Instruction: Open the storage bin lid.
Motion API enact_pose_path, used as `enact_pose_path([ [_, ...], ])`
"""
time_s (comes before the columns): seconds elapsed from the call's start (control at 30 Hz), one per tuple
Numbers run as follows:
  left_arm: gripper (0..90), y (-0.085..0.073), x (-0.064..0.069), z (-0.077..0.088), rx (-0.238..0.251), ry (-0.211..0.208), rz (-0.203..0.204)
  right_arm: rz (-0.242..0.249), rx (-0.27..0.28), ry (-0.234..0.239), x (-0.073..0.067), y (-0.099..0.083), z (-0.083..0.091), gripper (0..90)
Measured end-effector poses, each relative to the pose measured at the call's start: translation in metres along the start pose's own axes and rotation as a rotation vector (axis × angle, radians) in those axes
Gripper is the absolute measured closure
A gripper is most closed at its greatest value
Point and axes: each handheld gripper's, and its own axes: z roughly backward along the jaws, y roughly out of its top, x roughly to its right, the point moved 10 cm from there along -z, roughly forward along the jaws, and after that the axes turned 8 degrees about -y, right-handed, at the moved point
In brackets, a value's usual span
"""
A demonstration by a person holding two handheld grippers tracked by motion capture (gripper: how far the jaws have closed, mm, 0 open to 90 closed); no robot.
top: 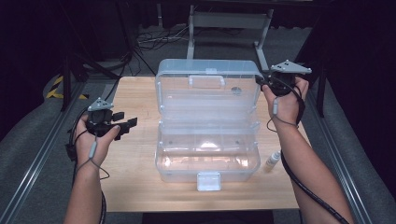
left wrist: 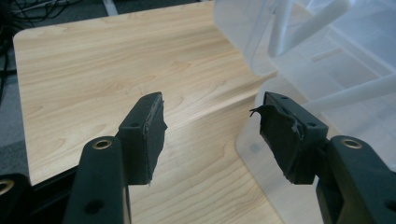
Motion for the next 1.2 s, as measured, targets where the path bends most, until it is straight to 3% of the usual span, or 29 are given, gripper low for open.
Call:
enact_pose_path([
  [0.4,38.8,-0.026,-0.013,-0.008,-0.107,0.054,0.026,-0.016,-0.046,0.013,0.004,0.002,-0.016,80.1],
  [0.6,38.5,-0.034,-0.019,-0.008,-0.127,0.071,0.039,-0.036,-0.056,0.022,0.006,0.003,-0.024,81.9],
  [0.77,38.5,-0.042,-0.022,-0.004,-0.131,0.082,0.054,-0.049,-0.101,0.025,0.008,0.004,-0.037,83.0],
  [1.2,38.8,-0.056,-0.026,-0.003,-0.162,0.087,0.078,-0.069,-0.142,0.038,0.011,0.003,-0.054,83.7],
])
